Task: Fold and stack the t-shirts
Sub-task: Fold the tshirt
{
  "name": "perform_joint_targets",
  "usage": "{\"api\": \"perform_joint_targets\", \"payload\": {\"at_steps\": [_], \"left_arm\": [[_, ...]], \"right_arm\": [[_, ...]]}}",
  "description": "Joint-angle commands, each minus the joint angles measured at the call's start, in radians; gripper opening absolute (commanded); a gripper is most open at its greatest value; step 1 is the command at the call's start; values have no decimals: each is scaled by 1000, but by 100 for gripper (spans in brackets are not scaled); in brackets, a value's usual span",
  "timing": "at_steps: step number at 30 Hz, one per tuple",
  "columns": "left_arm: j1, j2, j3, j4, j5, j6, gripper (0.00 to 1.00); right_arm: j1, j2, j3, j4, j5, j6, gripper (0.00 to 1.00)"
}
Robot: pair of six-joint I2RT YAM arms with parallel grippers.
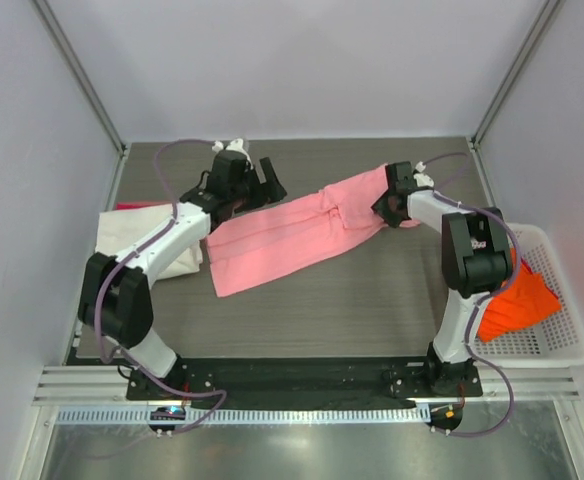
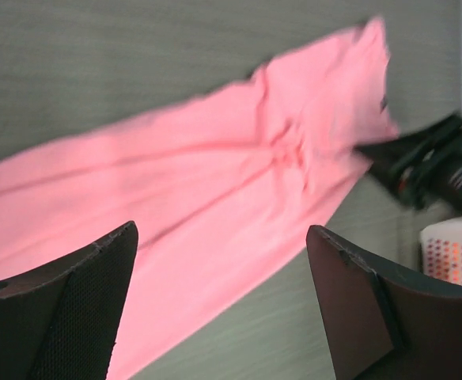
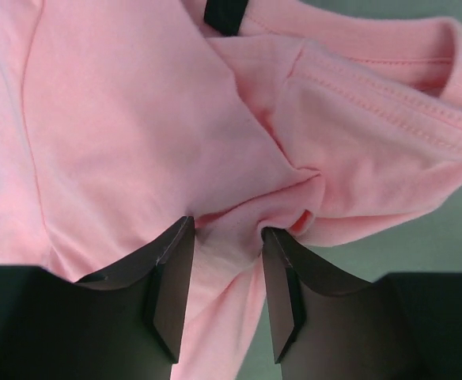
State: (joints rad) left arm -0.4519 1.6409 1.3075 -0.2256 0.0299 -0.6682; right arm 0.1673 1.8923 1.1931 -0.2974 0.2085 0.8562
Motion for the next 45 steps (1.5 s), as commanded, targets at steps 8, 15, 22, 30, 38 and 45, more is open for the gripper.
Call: {"api": "perform_joint_targets", "payload": {"at_steps": [8, 15, 22, 30, 38, 45], "left_arm": [[-270, -99, -99, -424, -286, 133, 81], [-465, -95, -185, -436, -427, 189, 68], [-507, 68, -143, -474, -478, 217, 54], [-507, 267, -73, -480, -482, 197, 47], [-487, 281, -80, -514, -519, 162, 15], [-449, 261, -109, -511, -475, 136, 0]], "right_arm": [[-43, 401, 651, -209, -127, -140, 56], [-46, 294, 501, -128, -147, -198, 58], [-52, 315, 504, -120, -176, -197, 58], [-64, 321, 502, -109, -182, -192, 58], [-72, 358, 548, -108, -187, -186, 58], [-72, 415, 583, -109, -185, -183, 58]]}}
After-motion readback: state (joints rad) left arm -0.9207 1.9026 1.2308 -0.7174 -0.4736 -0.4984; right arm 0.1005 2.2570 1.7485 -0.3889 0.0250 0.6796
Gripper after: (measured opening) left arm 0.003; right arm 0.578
